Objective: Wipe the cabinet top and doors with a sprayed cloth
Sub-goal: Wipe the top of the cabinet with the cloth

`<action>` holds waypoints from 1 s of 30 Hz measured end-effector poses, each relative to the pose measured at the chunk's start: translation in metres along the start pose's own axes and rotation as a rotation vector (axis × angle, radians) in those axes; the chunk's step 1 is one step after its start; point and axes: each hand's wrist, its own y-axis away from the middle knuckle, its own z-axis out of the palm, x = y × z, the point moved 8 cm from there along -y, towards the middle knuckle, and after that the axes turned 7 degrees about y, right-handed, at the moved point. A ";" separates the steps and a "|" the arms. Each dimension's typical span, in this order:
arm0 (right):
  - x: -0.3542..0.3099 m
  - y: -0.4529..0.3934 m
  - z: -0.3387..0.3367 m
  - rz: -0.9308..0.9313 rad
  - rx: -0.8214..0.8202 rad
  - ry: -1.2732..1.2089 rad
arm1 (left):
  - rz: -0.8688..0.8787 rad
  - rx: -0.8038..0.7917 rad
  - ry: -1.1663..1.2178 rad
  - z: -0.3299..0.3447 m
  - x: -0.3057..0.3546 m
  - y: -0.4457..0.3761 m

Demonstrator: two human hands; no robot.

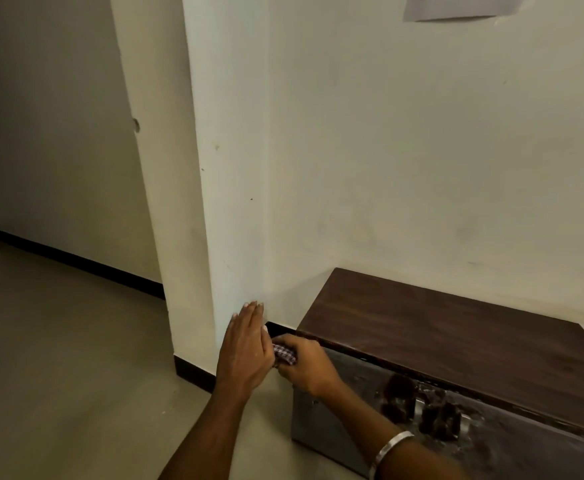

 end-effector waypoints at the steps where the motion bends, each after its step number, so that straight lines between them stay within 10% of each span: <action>1: -0.002 0.003 -0.003 0.008 0.003 -0.005 | -0.014 0.004 0.012 -0.007 0.000 0.001; 17: -0.013 0.045 -0.144 0.184 0.250 -0.148 | -0.050 -0.041 0.238 -0.030 0.082 0.006; 30: 0.021 0.107 -0.232 0.360 0.430 -0.816 | -0.350 -0.574 1.353 0.029 0.221 0.021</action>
